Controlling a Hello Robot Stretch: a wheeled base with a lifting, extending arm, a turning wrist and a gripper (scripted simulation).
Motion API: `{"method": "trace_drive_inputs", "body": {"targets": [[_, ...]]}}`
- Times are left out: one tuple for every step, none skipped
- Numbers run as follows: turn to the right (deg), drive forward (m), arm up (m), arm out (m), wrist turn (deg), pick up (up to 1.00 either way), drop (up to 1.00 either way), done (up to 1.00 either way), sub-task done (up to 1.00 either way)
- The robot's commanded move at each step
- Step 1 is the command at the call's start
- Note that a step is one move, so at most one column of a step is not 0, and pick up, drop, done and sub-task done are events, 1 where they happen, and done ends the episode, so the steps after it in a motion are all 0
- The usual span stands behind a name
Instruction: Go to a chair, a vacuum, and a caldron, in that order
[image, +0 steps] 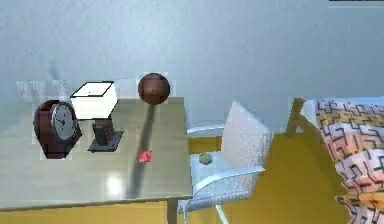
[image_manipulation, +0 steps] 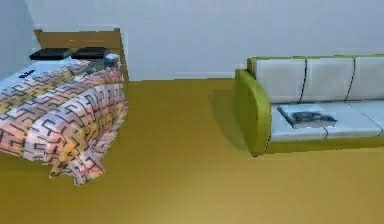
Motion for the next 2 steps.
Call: {"method": "trace_drive_inputs", "body": {"targets": [[0.0, 0.0, 0.0, 0.0, 0.0, 0.0, 0.0, 0.0, 1.0], [-45.0, 0.0, 0.0, 0.0, 0.0, 0.0, 0.0, 0.0, 0.0]]}}
